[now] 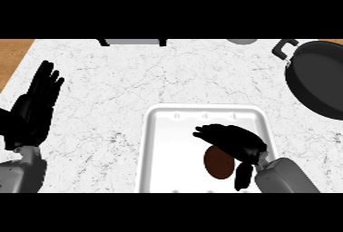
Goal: Pick the cupcake from the tray and place it in the pot
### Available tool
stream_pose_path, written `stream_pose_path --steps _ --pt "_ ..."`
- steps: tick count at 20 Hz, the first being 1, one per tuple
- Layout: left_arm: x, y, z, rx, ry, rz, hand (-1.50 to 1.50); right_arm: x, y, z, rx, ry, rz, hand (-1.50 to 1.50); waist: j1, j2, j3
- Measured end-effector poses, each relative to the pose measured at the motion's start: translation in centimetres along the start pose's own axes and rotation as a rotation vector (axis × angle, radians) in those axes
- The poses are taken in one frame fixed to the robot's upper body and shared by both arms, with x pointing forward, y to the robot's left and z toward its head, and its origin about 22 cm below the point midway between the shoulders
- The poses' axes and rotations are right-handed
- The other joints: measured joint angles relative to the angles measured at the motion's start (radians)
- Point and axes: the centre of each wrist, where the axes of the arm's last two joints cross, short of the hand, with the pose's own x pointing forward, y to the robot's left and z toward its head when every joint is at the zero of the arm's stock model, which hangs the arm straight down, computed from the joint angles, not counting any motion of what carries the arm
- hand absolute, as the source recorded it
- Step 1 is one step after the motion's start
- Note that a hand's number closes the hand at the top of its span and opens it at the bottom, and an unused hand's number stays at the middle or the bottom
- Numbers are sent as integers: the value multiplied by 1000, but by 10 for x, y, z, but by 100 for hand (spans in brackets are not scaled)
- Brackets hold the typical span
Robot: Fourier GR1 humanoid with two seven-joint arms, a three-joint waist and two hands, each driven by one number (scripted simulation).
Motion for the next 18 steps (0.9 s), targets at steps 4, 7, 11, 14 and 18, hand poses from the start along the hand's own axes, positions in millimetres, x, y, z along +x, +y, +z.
stream_pose_path --steps 4,7,11,14,18 --pt "-5 -1 -6 4 -4 5 0 -4 7 -2 14 -73 78 150 0 0 0" --pt "0 -1 -9 4 -7 6 0 0 7 -7 9 -102 108 150 0 -1 -1" --pt "-3 -9 -3 7 -5 9 0 -1 7 -12 2 -125 118 150 0 -3 -3" --pt "-6 -4 -2 7 -8 9 0 1 10 -14 4 -134 131 150 0 -3 -2" --pt "-6 3 -4 29 -4 3 0 -15 31 39 19 -175 149 150 -21 -6 -1"
